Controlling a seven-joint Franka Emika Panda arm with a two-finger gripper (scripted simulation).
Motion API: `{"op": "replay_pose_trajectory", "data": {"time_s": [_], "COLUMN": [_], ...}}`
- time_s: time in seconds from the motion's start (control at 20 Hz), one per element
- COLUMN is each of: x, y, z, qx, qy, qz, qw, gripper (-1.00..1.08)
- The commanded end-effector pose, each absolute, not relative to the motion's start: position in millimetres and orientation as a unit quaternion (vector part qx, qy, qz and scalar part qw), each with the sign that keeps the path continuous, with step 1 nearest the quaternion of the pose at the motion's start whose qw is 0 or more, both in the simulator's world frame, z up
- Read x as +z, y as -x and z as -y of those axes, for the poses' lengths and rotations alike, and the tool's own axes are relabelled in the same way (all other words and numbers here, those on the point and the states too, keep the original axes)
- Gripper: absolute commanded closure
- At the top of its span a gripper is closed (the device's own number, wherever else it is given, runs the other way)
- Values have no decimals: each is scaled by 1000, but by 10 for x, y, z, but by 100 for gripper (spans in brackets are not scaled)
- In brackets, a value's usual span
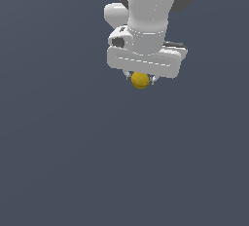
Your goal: Pick up the object and move it to a goal position.
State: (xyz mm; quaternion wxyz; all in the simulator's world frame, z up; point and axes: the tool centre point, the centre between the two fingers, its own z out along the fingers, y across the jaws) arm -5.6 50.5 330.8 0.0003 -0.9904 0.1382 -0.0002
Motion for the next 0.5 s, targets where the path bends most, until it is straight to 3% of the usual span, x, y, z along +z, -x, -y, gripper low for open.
{"op": "replay_pose_trajectory", "data": {"time_s": [0.0,0.45], "x": [3460,3652], "y": [80,89], "z": [-482,-453], "qx": [0,0], "qy": [990,990], "qz": [-138,-138], "qw": [0,0], "gripper": [108,108]}}
